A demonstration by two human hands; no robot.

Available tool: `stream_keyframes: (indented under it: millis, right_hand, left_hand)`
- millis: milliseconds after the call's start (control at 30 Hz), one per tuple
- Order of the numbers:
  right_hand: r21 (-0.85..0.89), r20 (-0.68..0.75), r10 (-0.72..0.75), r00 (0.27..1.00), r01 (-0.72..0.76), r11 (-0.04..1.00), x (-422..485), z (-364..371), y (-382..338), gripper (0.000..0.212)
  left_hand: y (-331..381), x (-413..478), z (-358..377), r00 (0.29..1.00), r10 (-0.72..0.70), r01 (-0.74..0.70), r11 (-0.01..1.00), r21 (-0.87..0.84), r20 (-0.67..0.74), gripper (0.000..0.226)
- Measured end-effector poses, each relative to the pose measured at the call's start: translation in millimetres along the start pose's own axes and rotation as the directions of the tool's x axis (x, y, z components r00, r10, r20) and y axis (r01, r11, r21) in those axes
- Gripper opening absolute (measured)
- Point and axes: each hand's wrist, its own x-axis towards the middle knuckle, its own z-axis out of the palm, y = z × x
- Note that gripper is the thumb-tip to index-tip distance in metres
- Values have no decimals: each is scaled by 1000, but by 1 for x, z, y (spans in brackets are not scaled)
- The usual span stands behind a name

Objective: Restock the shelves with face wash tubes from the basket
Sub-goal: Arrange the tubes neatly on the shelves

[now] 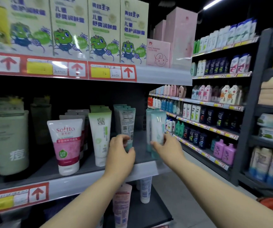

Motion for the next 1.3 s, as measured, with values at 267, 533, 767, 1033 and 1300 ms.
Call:
stream_keyframes:
  millis: [267,533,767,1033,1300]
  right_hand:
    - [-38,-229,-95,969,88,995,-10,3,0,53]
    - [131,-51,-318,947,322,938,-32,42,-38,26]
    - [347,312,71,947,-184,920,-3,68,-62,51]
    - [380,393,117,912,-277,882,21,83,-49,49]
    - [316,361,188,913,-310,897,63,123,-13,47]
  left_hand:
    - [3,10,-2,972,-146,147,989,9,185,84]
    - [-3,21,3,959,-171,163,985,56,225,82]
    - [-5,28,-2,956,-239,251,966,-54,169,50]
    - [-6,27,3,948,-231,225,973,49,219,50]
    - [-6,28,7,916,-273,262,962,77,293,50]
